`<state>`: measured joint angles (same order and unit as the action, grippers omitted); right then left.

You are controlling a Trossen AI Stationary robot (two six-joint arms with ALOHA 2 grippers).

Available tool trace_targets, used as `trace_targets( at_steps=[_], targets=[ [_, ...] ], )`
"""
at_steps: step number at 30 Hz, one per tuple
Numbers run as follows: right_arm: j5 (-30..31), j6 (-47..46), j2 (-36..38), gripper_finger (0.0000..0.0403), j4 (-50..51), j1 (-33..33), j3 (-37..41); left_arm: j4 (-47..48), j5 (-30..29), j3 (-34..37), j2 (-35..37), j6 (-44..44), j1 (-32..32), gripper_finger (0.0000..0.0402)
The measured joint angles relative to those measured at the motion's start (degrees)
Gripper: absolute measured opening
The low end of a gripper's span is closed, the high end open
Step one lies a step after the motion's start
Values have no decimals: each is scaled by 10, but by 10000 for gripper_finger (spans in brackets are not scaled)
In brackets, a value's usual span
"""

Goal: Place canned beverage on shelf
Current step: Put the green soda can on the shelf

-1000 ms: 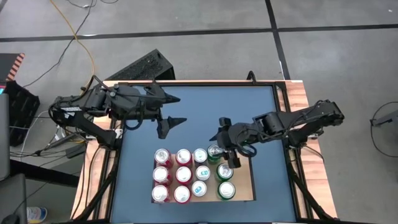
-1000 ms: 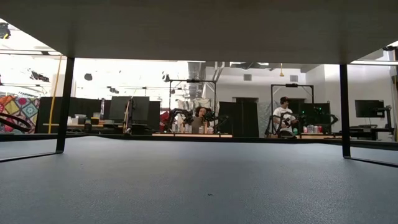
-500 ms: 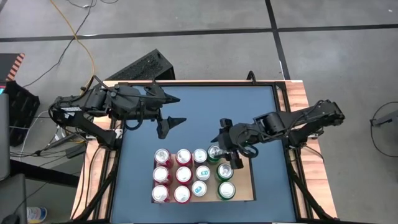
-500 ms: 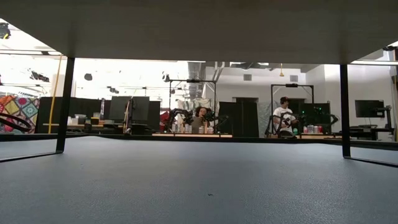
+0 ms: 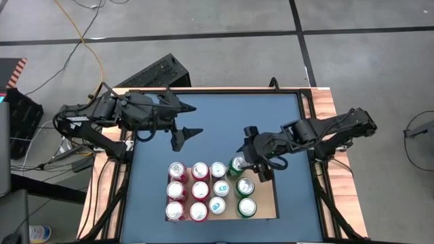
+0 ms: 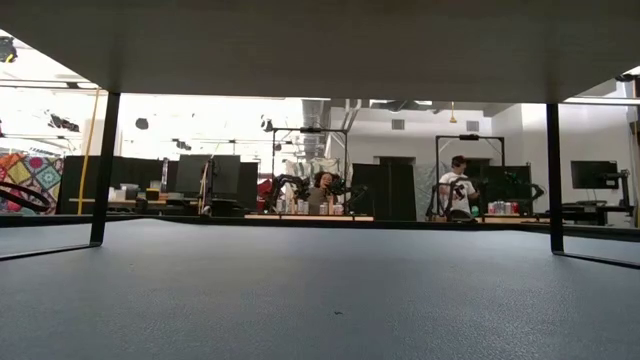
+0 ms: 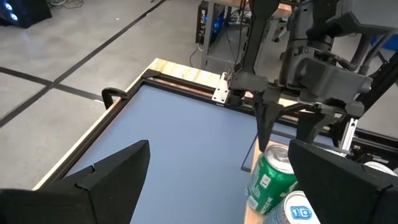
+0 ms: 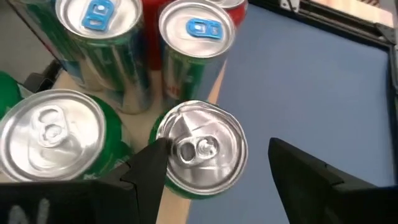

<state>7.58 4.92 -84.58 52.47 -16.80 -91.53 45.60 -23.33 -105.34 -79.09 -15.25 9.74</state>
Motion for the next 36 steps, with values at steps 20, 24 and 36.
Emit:
trace_targets(
  at_steps=[20, 24, 36],
  targets=[
    [22, -38, 6, 265, 27, -21, -92, 2, -29, 0, -8, 21, 0, 368],
    [18, -161, 7, 258, 137, -56, -114, 4, -29, 0, -3, 21, 0, 368],
    [82, -364, 5, 180, 110, -169, 1, 5, -4, 0, -6, 18, 2, 368]
  ],
)
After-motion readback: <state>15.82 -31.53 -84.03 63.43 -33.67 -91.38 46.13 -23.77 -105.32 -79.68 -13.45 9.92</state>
